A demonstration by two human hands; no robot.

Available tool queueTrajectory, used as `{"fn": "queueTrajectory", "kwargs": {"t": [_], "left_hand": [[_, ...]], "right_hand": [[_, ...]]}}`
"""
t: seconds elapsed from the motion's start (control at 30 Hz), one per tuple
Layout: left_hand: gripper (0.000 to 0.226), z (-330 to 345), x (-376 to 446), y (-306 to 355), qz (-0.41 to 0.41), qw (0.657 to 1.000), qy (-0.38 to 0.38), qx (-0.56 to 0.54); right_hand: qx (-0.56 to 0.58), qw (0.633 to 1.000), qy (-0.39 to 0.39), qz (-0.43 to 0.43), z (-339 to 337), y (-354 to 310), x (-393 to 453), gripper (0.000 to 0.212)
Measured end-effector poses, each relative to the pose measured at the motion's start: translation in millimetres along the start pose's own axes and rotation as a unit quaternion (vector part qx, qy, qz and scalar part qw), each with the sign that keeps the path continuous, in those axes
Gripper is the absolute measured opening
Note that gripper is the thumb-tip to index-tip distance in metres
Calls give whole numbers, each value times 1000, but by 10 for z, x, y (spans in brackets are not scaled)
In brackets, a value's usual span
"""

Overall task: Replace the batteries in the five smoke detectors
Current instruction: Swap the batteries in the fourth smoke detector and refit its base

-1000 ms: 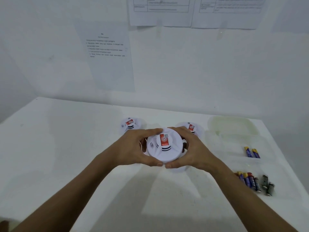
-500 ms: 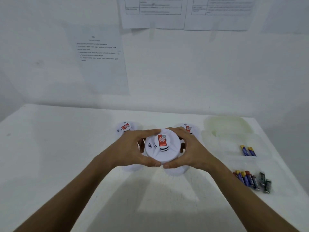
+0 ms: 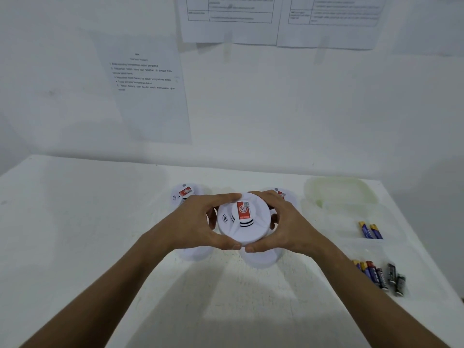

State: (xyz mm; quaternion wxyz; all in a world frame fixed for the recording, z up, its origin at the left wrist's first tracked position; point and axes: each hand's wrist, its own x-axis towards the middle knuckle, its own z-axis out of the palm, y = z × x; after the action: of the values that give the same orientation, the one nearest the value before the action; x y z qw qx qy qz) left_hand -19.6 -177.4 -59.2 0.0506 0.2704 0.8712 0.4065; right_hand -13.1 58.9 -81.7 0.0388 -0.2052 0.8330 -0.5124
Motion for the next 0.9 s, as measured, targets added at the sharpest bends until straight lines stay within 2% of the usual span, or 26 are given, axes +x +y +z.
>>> {"fn": "queueTrajectory", "kwargs": {"t": [0.1, 0.23, 0.4, 0.9], "left_hand": [[87, -22, 27, 17, 22, 1000, 8, -3], [99, -66, 60, 21, -13, 1000, 8, 4], [73, -63, 106, 26, 21, 1000, 2, -9], [72, -77, 79, 25, 22, 999, 16, -26]], "right_hand": [[1, 1000, 9, 0, -17, 3, 26, 95], [3, 1000, 11, 10, -24, -16, 54, 94], [3, 1000, 13, 4, -66, -25, 42, 96], [-1, 1000, -2, 5, -46, -21, 95, 96]]}}
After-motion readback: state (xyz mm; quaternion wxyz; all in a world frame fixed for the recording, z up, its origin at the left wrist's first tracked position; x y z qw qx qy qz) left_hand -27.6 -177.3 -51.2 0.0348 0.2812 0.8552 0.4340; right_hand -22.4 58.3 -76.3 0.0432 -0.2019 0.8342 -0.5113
